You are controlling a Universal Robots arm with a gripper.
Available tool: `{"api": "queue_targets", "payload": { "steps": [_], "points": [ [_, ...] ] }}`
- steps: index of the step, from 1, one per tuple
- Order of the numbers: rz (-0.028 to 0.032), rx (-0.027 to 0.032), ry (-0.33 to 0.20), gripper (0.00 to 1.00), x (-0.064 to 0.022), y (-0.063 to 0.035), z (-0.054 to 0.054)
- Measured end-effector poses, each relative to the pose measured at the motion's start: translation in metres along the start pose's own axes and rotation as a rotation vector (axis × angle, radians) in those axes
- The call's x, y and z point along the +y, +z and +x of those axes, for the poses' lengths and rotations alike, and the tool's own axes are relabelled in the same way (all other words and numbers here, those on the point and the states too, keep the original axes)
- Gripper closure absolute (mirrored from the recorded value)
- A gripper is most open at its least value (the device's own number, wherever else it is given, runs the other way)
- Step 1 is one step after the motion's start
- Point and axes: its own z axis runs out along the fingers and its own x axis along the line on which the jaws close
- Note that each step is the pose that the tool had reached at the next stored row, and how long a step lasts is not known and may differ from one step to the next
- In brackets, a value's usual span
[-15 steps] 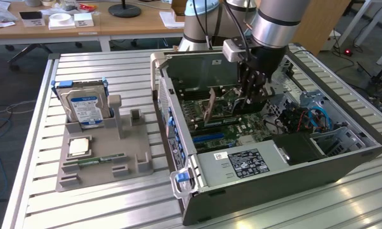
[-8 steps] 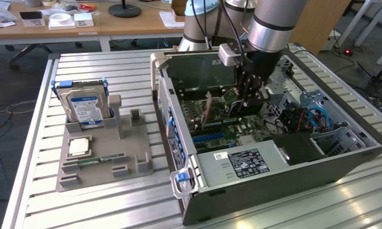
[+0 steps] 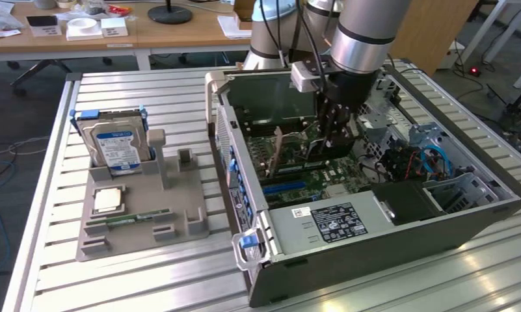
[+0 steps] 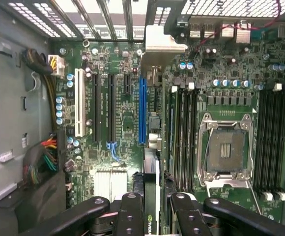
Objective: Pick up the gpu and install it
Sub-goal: 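Insert the gpu into the slot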
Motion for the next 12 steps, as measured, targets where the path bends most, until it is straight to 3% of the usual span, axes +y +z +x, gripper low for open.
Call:
{"api": "queue_targets", "payload": {
  "steps": [12],
  "points": [
    [0.0000, 0.0000, 0.000, 0.74, 0.0091, 0.0069, 0.0002]
  ]
}}
